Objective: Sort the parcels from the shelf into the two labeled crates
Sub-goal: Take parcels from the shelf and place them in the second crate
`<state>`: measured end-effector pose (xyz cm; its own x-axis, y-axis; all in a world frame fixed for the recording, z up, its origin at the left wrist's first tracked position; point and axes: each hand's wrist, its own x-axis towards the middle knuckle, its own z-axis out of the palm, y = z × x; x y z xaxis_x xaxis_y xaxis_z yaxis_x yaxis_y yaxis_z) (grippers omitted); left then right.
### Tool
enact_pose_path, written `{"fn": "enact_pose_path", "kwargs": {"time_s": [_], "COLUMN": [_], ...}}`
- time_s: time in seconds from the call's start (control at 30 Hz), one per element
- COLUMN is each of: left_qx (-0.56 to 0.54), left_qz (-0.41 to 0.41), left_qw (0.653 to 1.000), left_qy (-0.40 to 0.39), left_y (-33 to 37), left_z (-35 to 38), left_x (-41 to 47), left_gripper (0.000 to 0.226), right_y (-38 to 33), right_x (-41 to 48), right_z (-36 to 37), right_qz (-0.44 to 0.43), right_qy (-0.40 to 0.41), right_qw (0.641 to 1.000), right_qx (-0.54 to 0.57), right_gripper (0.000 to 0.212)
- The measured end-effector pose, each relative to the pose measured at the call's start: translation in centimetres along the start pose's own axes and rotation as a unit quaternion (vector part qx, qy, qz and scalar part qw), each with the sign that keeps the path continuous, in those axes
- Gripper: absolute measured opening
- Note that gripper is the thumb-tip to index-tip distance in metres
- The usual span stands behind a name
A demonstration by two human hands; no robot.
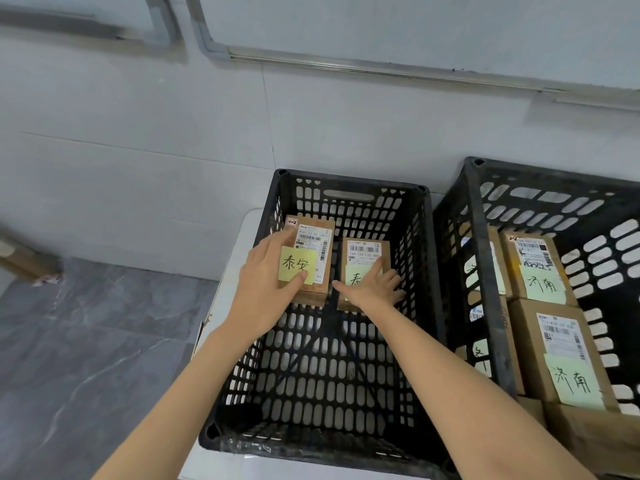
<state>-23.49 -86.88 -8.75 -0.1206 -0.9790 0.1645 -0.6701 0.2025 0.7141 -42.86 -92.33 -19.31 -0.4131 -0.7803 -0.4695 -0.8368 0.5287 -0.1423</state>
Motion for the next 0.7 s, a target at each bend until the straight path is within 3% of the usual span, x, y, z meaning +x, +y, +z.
{"fn": "enact_pose_path", "kwargs": {"time_s": [0.1, 0.37, 0.5, 0.6, 0.7], "left_qx": [-0.001, -0.005, -0.008, -0.017, -0.007], "left_qz": [0.001, -0.015, -0.013, -0.010, -0.008], "left_qw": [1.000, 1.000, 1.000, 1.000, 1.000], "left_qy": [0.005, 0.006, 0.006, 0.010, 0.010], "left_y": [0.0, 1.1, 2.4, 2.9, 2.7], "left_z": [-0.2, -0.2, 0.2, 0.4, 0.3], "left_x": [-0.5, -0.8, -0.3, 0.0, 0.1], "left_gripper": [0.063, 0.060, 0.060, 0.059, 0.058], "right_y": [-0.1, 0.4, -0.7, -1.1, -1.2], "right_x": [-0.1, 0.1, -0.8, -0.8, -0.3], "right_z": [-0.3, -6.5, -9.0, -10.7, -11.5], "right_qz": [-0.010, -0.059, -0.129, -0.219, -0.277], "right_qy": [0.023, -0.017, 0.029, 0.082, 0.087], "right_qw": [1.000, 0.996, 0.989, 0.972, 0.949], "right_qx": [-0.001, 0.060, 0.066, -0.018, -0.125], "right_gripper": [0.122, 0.133, 0.142, 0.139, 0.134]}}
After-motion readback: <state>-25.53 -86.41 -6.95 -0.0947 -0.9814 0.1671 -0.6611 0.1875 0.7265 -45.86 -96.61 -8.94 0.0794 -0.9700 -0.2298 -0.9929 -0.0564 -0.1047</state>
